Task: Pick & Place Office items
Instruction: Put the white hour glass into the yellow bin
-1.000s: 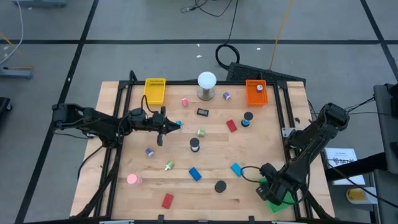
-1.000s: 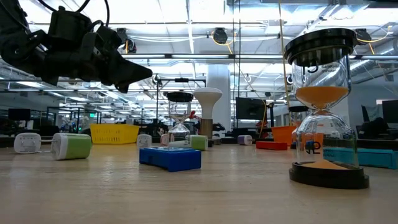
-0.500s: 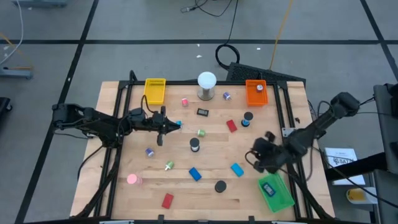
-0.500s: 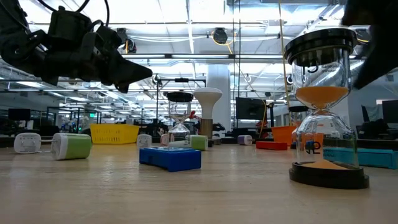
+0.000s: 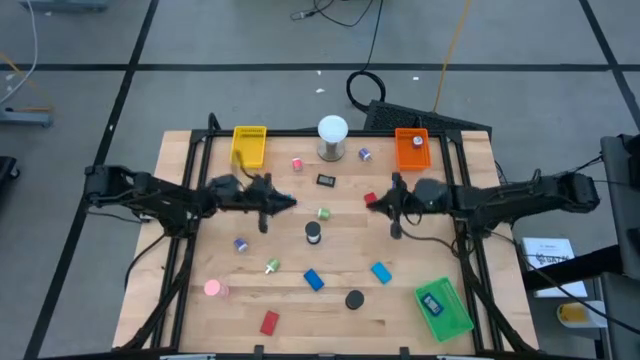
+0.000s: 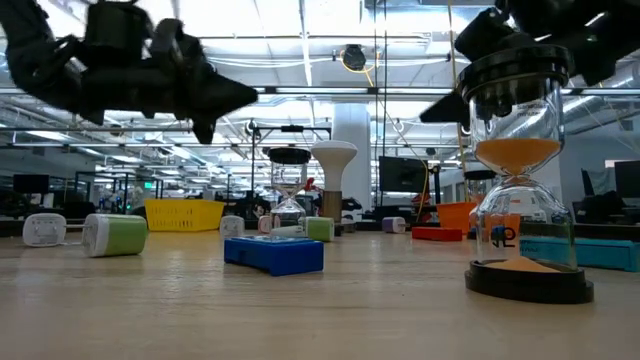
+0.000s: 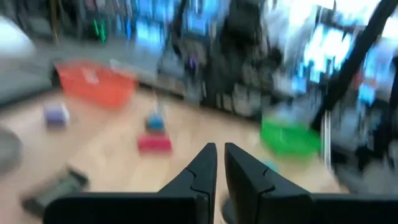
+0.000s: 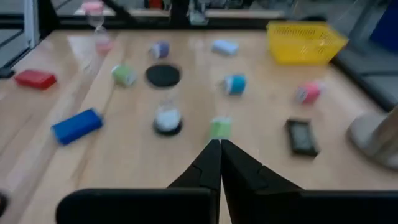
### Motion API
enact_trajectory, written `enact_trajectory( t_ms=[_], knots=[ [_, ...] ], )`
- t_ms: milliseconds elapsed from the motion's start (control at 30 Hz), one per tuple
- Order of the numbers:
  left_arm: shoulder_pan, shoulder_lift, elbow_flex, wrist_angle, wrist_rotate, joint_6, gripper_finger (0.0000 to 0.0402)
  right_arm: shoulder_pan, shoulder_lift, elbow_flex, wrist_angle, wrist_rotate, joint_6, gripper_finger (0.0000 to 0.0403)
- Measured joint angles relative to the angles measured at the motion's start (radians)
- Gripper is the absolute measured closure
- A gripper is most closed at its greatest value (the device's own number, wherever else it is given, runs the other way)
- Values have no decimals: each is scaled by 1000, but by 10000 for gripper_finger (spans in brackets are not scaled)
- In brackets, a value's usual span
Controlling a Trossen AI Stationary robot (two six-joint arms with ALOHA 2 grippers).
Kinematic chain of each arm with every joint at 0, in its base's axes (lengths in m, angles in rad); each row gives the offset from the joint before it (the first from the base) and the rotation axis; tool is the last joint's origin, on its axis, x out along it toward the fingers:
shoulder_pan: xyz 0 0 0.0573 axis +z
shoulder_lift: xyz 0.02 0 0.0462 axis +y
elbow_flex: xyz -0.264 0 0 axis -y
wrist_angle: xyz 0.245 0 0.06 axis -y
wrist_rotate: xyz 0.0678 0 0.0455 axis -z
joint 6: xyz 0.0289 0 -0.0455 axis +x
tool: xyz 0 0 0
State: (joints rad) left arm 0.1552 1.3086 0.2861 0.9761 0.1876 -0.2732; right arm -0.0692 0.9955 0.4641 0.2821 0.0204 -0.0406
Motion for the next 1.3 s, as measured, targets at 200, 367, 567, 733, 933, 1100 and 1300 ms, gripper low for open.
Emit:
enact_trajectory(
  t_ms=[200, 367, 567, 733, 933, 1100, 1300],
  knots=[
    [-158, 1, 259, -543, -232, 97, 366, -79, 0, 3, 43, -35, -60, 400],
    [-219, 4, 433, -831, -273, -45, 366, -99, 0, 3, 39, -60, -88, 402],
    [-268, 101, 620, -1113, -296, -218, 352, -101, 1, 3, 31, -61, -97, 402],
    [-285, 177, 758, -1288, -302, -288, 288, -101, 2, 2, 20, -62, -103, 402],
    [-273, 248, 894, -1443, -301, -321, 182, -101, 2, -16, 37, -73, -114, 402],
    [-247, 315, 976, -1543, -270, -338, 93, -101, 2, -26, 43, -74, -118, 402],
    [-227, 389, 1011, -1569, -210, -328, 10, -101, 2, -26, 42, -74, -108, 402]
  ],
)
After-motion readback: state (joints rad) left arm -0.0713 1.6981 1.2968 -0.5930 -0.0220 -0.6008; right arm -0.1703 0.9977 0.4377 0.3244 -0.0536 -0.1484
